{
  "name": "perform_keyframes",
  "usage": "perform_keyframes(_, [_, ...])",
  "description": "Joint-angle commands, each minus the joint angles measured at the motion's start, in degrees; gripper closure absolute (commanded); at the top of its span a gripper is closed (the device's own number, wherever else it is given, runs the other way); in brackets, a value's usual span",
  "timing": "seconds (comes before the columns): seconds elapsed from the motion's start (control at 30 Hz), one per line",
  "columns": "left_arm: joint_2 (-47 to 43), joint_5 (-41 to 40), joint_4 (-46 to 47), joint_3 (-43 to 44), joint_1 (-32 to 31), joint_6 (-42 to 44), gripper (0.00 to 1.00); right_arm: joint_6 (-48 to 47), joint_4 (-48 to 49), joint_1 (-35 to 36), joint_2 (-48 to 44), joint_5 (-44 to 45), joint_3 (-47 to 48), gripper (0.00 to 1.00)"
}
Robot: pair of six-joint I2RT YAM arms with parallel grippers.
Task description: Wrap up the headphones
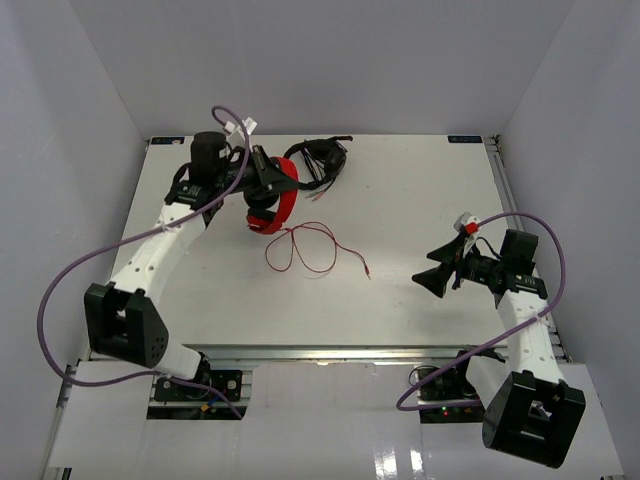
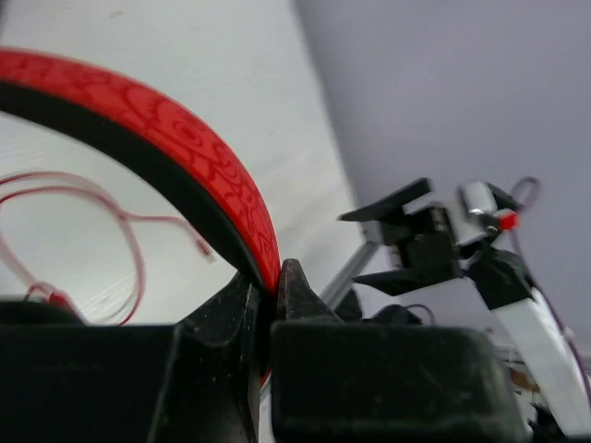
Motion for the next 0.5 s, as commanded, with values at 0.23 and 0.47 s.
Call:
perform_keyframes(0.23, [6.4, 23.4, 68.7, -25.5, -6.0, -41.5, 1.0, -2.5, -1.0, 0.2, -0.4, -2.6, 1.7, 0.1])
perform_keyframes(0.47, [19.0, 22.2, 92.9, -25.3, -8.3, -56.3, 1.0, -2.8, -1.1, 0.0, -0.3, -1.9, 1.6, 0.1])
